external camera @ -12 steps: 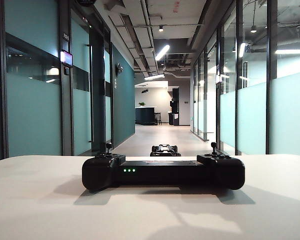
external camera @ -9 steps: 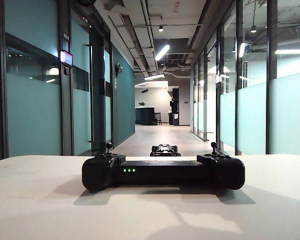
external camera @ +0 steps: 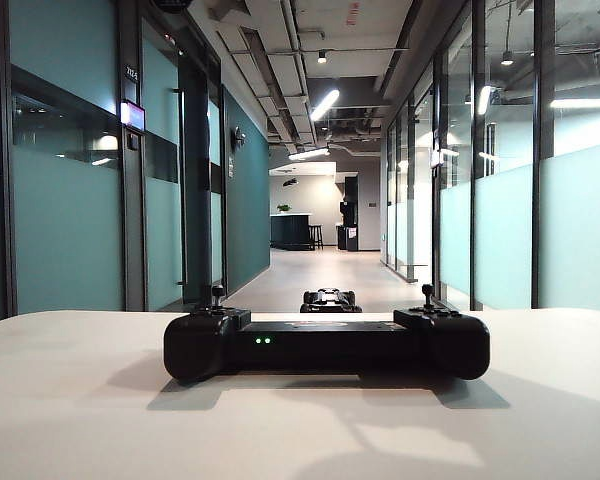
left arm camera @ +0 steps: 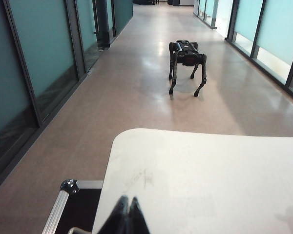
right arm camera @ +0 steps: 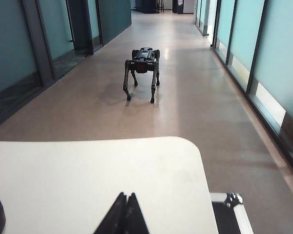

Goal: Push the left joystick on the remote control sitting on the white table forward to make the robot dog walk in a straight line until it approaches the door.

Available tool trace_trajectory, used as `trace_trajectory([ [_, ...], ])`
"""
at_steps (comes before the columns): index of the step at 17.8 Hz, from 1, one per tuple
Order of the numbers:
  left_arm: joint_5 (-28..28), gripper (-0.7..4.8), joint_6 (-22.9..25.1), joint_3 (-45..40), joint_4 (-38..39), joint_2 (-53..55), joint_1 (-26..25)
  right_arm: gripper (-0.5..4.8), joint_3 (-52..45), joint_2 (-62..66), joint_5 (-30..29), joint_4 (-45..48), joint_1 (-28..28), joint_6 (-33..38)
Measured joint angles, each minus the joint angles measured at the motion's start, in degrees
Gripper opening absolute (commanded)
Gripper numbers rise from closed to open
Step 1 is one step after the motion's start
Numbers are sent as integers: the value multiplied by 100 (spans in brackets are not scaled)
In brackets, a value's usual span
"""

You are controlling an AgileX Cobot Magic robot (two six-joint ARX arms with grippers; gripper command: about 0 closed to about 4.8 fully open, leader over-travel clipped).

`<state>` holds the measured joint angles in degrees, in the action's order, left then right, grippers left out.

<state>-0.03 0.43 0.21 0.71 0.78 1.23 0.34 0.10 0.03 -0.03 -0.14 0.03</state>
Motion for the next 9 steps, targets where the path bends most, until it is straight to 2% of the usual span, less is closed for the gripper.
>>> trace_trajectory([
  [4, -2, -6, -505, 192, -199, 2, 0, -6, 74, 0, 142, 221, 2, 22],
  [9, 2, -6, -905, 824, -219, 439, 46, -6, 852, 238, 422, 122, 2, 59],
])
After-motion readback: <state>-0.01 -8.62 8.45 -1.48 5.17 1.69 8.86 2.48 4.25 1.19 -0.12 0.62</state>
